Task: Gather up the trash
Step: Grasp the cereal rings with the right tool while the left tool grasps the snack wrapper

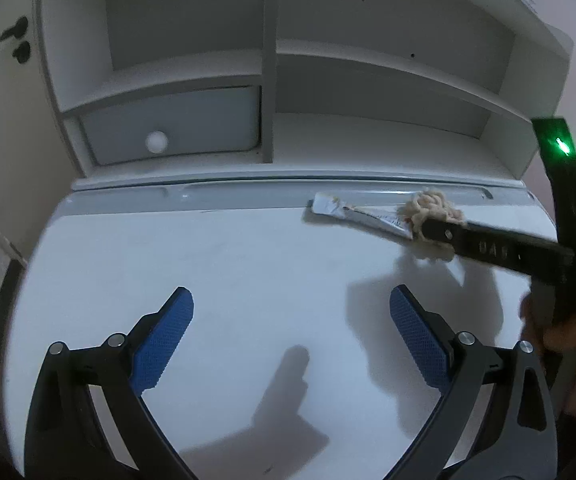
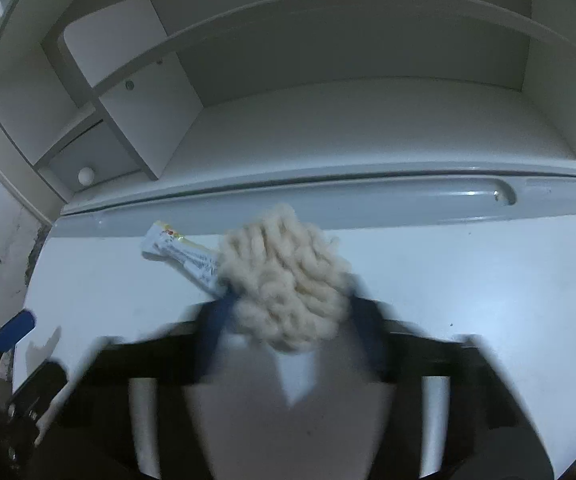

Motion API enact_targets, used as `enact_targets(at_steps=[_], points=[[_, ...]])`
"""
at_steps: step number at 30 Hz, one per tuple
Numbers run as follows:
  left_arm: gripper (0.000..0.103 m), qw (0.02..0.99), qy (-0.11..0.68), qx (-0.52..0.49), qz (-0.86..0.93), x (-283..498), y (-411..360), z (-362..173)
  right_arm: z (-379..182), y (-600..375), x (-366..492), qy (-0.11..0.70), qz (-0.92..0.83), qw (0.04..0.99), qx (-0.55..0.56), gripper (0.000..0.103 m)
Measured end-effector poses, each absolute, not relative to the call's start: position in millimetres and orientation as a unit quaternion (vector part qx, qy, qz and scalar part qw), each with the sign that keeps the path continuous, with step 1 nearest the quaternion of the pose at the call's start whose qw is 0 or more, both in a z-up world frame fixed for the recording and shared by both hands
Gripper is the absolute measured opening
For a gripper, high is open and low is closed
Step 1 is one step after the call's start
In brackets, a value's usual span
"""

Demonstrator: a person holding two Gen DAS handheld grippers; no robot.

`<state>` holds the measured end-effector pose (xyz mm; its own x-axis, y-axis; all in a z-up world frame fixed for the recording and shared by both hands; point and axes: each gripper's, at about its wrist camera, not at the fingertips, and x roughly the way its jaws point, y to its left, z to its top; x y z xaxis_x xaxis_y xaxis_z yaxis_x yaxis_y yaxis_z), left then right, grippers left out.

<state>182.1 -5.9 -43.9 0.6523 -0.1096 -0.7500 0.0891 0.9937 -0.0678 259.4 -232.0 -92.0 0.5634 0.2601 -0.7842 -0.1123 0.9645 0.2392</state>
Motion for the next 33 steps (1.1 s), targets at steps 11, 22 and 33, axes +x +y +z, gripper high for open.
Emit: enact_targets(at_steps=[11, 22, 33], points=[[0.096, 0.882, 0.458, -0.108, -0.014, 267.1, -64.0, -65.6, -62.7, -290.0, 197.4, 0.412, 0.105, 0.898, 0.113, 0.027], [0.079, 0.880, 0.470, -0.057, 0.050, 270.5, -92.7, -80.9, -65.1, -327.0, 157.4, 0.406, 0.098, 0.901, 0.114, 0.027], [0.005, 0.893, 0.449, -0.016, -0.016, 228.8, -98.2, -64.3, -54.8, -408.5, 62.8, 0.368, 0.025, 0.919, 0.138, 0.027]])
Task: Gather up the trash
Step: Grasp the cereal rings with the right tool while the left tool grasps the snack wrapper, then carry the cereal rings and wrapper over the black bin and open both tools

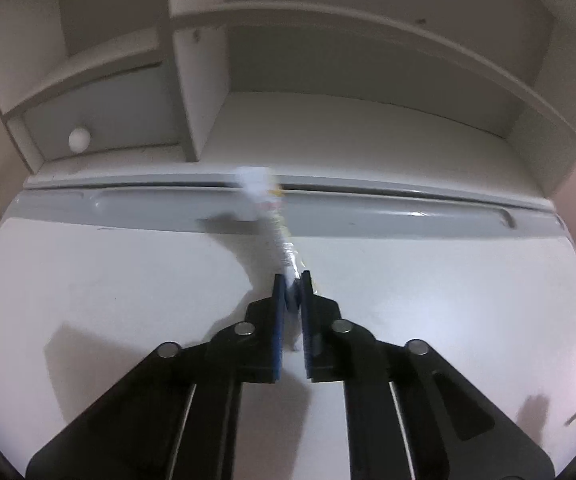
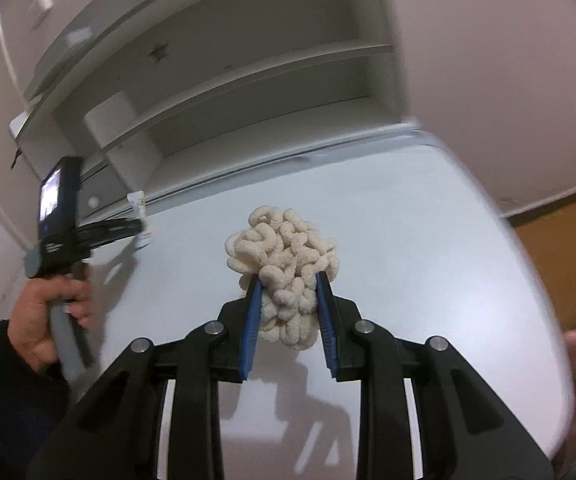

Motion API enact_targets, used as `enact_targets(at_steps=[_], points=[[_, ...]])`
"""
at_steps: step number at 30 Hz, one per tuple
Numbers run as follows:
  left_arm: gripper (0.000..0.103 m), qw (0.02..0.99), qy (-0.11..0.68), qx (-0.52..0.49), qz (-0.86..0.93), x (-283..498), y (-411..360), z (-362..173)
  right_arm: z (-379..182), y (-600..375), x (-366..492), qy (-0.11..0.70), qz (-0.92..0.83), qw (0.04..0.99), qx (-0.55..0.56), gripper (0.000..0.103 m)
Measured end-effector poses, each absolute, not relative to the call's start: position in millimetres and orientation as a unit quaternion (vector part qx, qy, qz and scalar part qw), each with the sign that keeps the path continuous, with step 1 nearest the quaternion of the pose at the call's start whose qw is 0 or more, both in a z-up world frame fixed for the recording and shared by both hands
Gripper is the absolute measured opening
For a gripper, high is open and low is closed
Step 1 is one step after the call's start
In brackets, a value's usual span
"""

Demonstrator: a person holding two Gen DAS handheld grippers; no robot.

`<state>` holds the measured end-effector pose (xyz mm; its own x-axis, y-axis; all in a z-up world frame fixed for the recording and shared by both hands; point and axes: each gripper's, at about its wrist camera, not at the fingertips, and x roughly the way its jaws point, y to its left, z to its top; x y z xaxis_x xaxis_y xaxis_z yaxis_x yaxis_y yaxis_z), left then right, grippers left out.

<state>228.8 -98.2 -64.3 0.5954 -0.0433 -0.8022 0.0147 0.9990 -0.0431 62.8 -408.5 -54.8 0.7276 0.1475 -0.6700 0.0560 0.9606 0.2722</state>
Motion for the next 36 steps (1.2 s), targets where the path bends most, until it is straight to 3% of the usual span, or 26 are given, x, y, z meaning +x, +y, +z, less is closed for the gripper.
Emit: enact_targets(at_steps=[6, 12, 21, 28, 36], points=[[0.005, 0.896, 0.430, 0.014, -0.112, 170.3, -167.6, -39.3, -59.5, -487.0, -24.1, 0.351, -0.080, 0.918, 0.167, 0.027], [0.005, 0.873, 0.387, 0.085, -0.284, 72.2, -303.3, -15.3, -83.0, -559.7, -116.0, 0.345, -0.196, 0.894, 0.208, 0.027], [0.005, 0.784, 0.345, 0.171, -0.487, -88.0, -461.0, -30.8, -153.7, -648.9, -220.2, 0.366, -0.317, 0.828, 0.284, 0.027], [0.005, 0.713, 0.363, 0.226, -0.556, -148.1, -532.6, -100.9, -197.3, -691.6, -246.4, 0.385, -0.344, 0.792, 0.326, 0.027], [0.005, 0.647, 0.465, 0.278, -0.537, -161.8, -605.0, -219.3, -271.4, -714.5, -254.8, 0.437, -0.360, 0.742, 0.359, 0.027]])
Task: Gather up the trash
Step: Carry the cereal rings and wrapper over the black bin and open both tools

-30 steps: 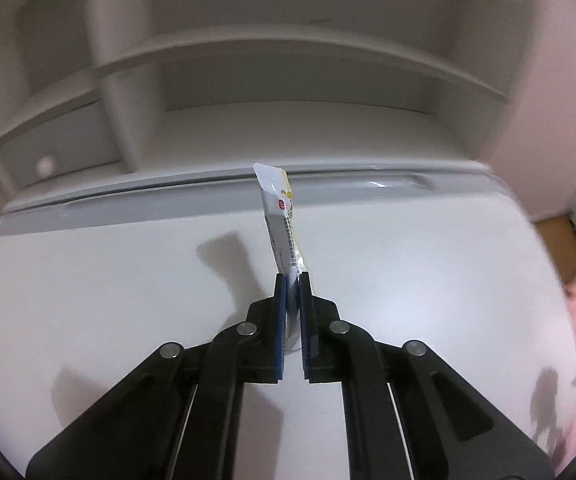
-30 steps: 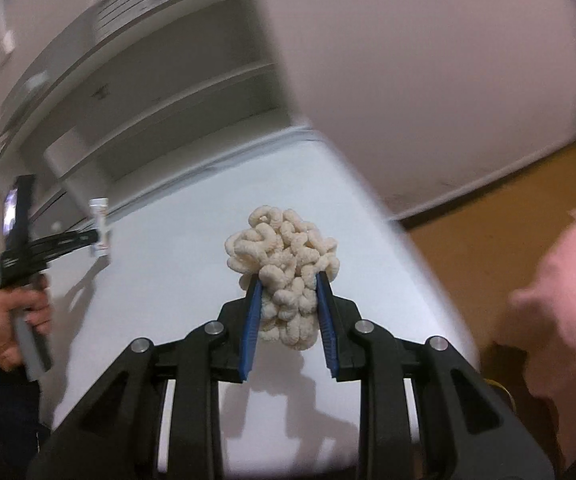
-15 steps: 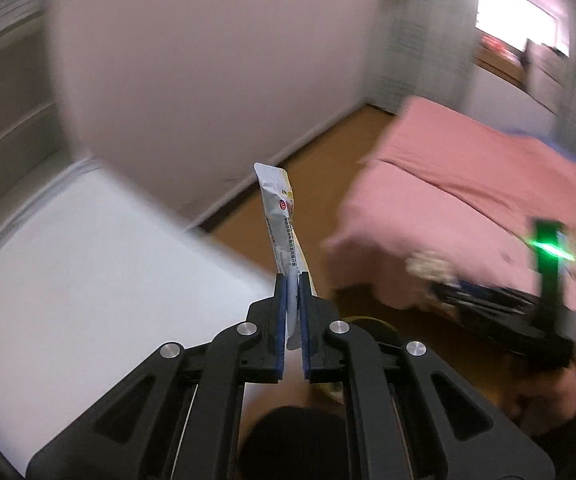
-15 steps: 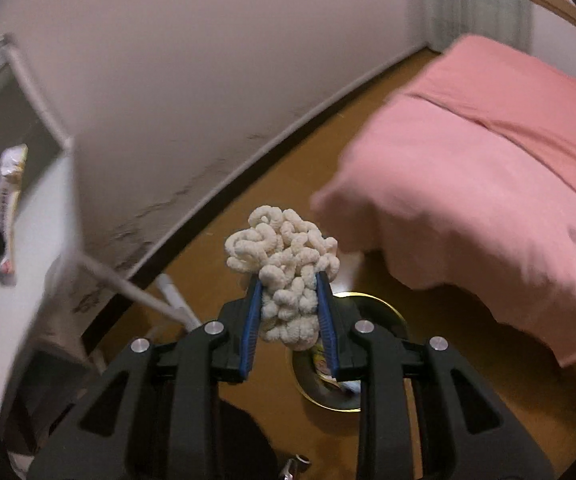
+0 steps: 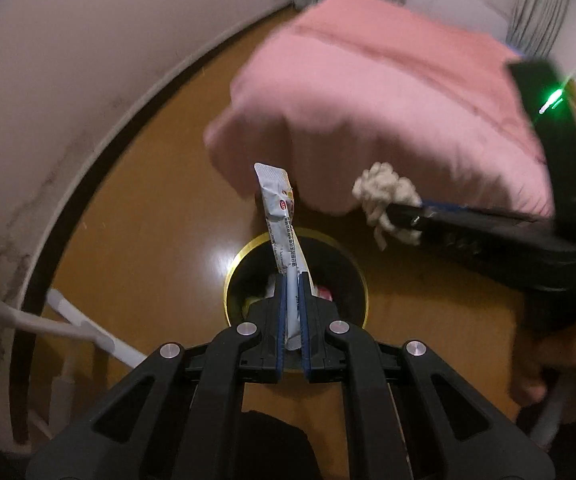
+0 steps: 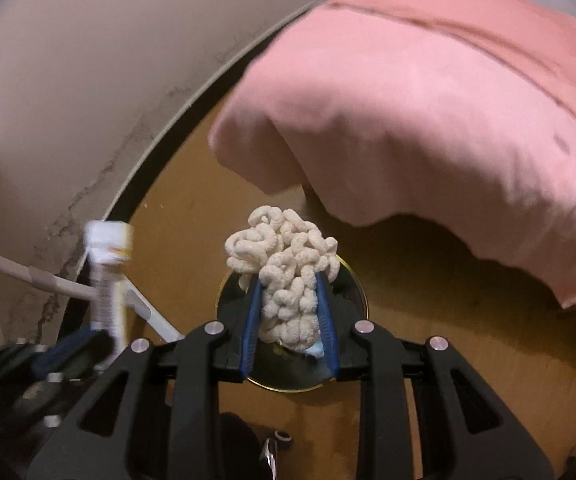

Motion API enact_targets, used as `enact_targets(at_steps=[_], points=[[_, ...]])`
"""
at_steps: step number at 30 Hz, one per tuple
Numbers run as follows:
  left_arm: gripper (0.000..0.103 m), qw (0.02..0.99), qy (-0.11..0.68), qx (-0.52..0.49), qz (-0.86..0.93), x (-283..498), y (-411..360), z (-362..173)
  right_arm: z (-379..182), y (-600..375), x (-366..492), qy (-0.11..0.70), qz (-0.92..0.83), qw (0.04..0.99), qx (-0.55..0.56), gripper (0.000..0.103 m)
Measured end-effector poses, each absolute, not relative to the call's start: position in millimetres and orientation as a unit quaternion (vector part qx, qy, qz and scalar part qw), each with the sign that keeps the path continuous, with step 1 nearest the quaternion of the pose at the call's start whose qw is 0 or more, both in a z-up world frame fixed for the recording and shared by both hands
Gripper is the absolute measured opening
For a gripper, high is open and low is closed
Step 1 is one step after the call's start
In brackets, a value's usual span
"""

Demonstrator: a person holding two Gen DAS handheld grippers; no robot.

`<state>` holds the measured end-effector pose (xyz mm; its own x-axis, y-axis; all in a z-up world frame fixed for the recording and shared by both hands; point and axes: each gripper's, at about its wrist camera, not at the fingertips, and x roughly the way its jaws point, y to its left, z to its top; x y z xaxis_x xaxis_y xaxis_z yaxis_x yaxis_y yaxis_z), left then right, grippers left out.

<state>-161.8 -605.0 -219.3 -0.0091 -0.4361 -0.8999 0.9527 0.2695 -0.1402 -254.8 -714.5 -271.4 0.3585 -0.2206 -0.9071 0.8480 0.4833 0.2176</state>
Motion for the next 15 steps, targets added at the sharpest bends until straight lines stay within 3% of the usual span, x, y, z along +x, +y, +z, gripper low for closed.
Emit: enact_targets(at_steps=[6, 15], points=[[0.005, 0.627, 0.510, 0.296, -0.509, -155.6, -618.5, -277.9, -311.9, -715.9, -259.0, 0.471, -0.349, 0.714, 0.383, 0.027], [0.005, 0.618, 0.511, 0.301, -0.515, -142.5, -612.1, -292.7, -324.0, -718.3, -267.1, 0.470, -0.351, 0.700, 0.408, 0.027]])
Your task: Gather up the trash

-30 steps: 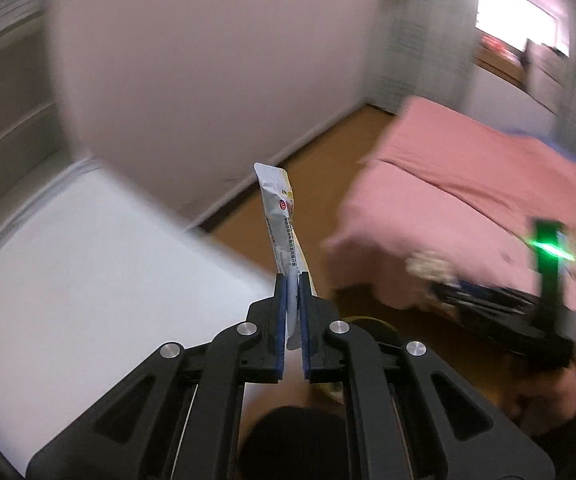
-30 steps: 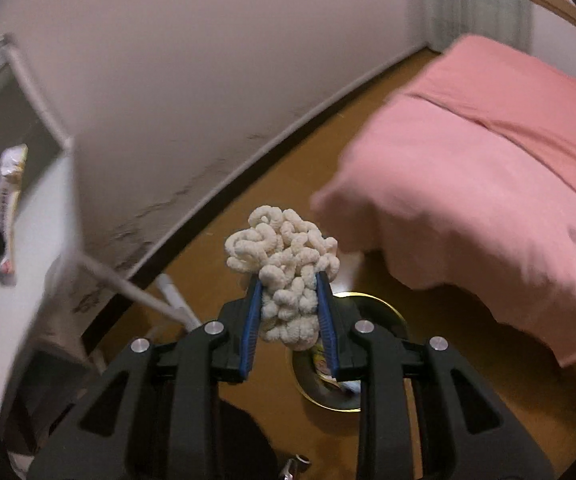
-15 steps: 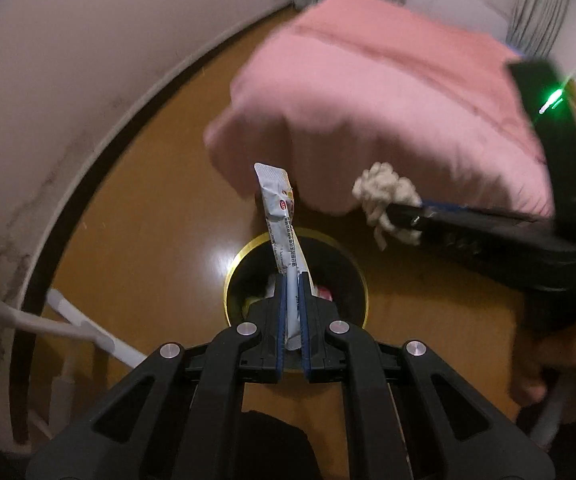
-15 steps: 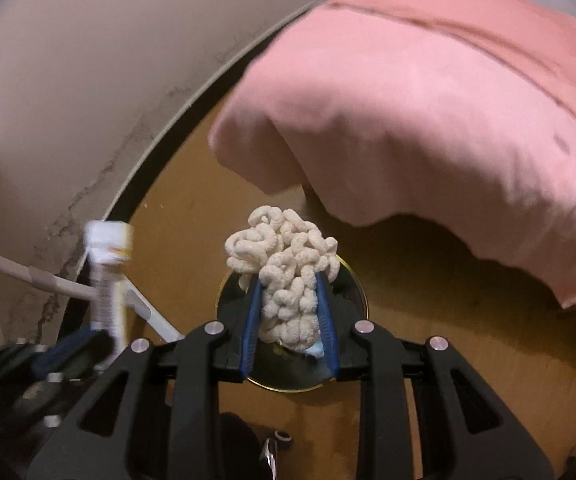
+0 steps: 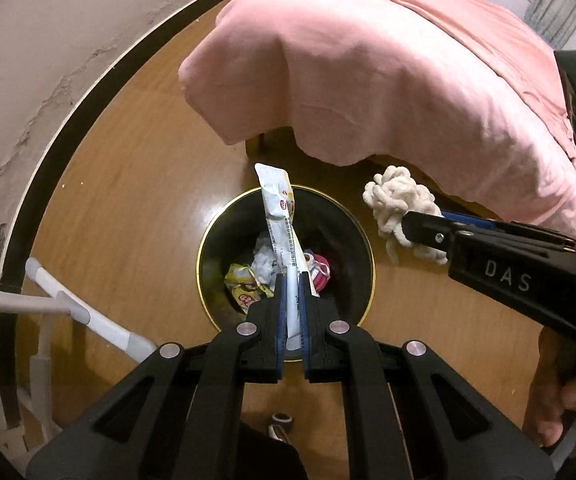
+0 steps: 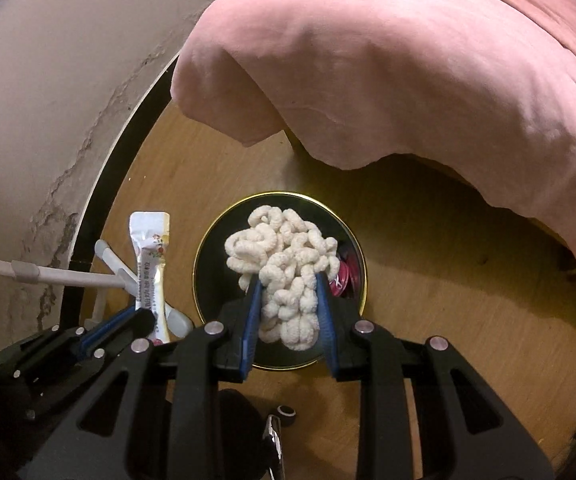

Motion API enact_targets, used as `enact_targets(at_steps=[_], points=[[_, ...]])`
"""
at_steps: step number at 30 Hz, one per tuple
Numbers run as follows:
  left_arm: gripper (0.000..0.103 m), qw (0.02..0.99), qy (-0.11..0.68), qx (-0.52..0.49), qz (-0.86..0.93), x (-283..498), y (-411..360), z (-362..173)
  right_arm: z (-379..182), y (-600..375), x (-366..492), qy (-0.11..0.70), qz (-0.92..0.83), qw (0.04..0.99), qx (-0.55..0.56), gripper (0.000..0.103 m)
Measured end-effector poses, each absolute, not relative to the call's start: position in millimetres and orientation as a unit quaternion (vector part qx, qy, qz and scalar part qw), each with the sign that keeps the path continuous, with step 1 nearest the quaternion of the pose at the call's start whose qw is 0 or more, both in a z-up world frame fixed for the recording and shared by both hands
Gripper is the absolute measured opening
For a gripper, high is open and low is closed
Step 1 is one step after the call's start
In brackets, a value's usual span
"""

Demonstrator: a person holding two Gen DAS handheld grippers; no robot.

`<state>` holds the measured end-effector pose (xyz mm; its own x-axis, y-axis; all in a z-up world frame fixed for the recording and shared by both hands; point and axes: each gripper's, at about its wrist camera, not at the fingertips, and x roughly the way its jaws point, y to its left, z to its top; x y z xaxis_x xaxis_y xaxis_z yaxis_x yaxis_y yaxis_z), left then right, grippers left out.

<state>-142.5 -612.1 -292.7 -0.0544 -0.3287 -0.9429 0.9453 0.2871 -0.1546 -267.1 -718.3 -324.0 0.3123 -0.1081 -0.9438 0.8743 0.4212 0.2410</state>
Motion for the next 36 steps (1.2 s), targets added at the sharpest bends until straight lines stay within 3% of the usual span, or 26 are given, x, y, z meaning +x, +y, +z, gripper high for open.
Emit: enact_targets(at_steps=[5, 7, 8, 9, 10, 24, 29, 33, 36], points=[[0.006, 0.616, 0.518, 0.295, -0.515, -144.0, -614.8, -294.3, -321.0, -720.7, -274.2, 0.463, -0.355, 0.698, 0.414, 0.027], [0.012, 0.614, 0.520, 0.294, -0.516, -142.3, -613.4, -294.3, -321.5, -724.2, -270.8, 0.461, -0.357, 0.699, 0.415, 0.027], [0.029, 0.614, 0.520, 0.292, -0.517, -141.1, -612.7, -293.4, -321.4, -724.5, -271.6, 0.460, -0.357, 0.699, 0.416, 0.027], [0.055, 0.616, 0.518, 0.290, -0.517, -140.4, -611.8, -292.2, -321.2, -724.5, -272.0, 0.459, -0.357, 0.699, 0.416, 0.027], [0.063, 0.622, 0.513, 0.284, -0.519, -139.3, -609.7, -290.0, -322.4, -726.2, -271.5, 0.459, -0.357, 0.699, 0.416, 0.027], [0.064, 0.649, 0.492, 0.269, -0.514, -123.1, -588.1, -255.0, -319.8, -724.2, -266.8, 0.462, -0.343, 0.704, 0.417, 0.029], [0.067, 0.658, 0.478, 0.261, -0.520, -122.7, -575.4, -229.9, -316.5, -722.9, -266.8, 0.454, -0.339, 0.710, 0.418, 0.058], [0.072, 0.670, 0.460, 0.255, -0.524, -124.8, -564.2, -202.6, -308.2, -720.7, -265.9, 0.447, -0.340, 0.718, 0.411, 0.064], [0.078, 0.680, 0.439, 0.249, -0.532, -126.9, -550.2, -173.1, -289.3, -716.4, -262.4, 0.437, -0.338, 0.733, 0.396, 0.075]])
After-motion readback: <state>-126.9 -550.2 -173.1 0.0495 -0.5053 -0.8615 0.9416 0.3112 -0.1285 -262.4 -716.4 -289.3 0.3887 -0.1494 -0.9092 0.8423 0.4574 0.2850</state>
